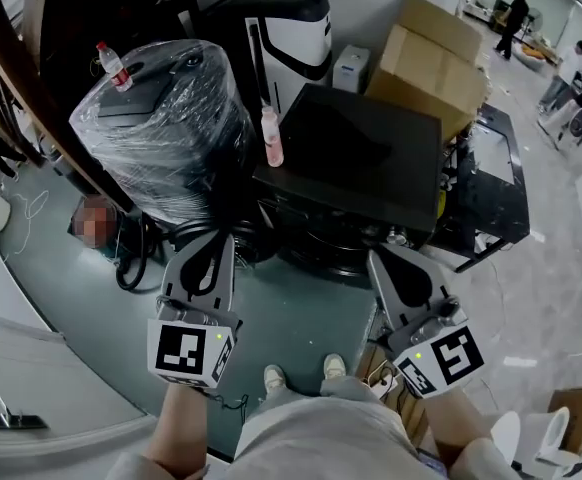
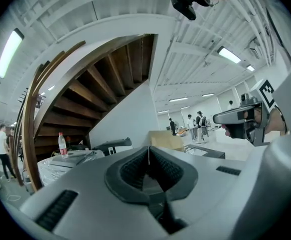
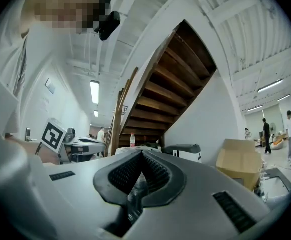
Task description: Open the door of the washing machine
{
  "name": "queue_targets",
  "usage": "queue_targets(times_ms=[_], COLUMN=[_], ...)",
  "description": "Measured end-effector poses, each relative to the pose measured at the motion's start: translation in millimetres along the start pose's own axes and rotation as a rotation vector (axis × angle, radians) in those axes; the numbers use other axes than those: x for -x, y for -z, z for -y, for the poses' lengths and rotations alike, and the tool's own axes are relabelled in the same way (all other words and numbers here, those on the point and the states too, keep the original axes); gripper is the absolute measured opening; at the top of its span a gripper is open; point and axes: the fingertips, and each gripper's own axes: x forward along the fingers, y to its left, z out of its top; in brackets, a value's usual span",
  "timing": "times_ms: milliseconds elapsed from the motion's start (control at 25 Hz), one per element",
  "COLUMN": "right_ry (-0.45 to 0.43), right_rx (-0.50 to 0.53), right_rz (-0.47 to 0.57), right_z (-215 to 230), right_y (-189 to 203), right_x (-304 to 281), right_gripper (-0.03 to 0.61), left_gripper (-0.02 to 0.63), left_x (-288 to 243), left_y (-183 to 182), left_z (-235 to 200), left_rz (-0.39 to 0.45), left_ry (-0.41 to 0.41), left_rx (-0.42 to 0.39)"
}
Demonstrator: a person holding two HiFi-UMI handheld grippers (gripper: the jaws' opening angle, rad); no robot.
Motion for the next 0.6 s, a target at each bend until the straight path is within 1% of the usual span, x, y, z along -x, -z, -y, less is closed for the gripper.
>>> queue_targets(times_ms=[120, 280, 400, 600], right_ry=[0.026, 0.060, 0.075, 0.100], right_rx=[0.013, 0.088, 0.108, 0.112], right_rz=[0.035, 0.070, 0.076, 0.087], right_z=[11, 18, 26, 36], right_y=[-22, -47, -58, -67], right_x=[22, 47, 61, 70], right_gripper=[0.026, 0.026, 0.026, 0.026], left_gripper=[0.025, 0.025, 0.025, 0.025], left_x=[-2, 1, 4, 3], left_y=[-26, -61, -72, -75], left_z=[20, 48, 62, 76], left_rz=[0.049, 0.094, 0.109, 0.107], left_ry=[0.019, 0.026, 0.047, 0.077], left_rx=[-0.017, -0.010, -0.028, -0.045])
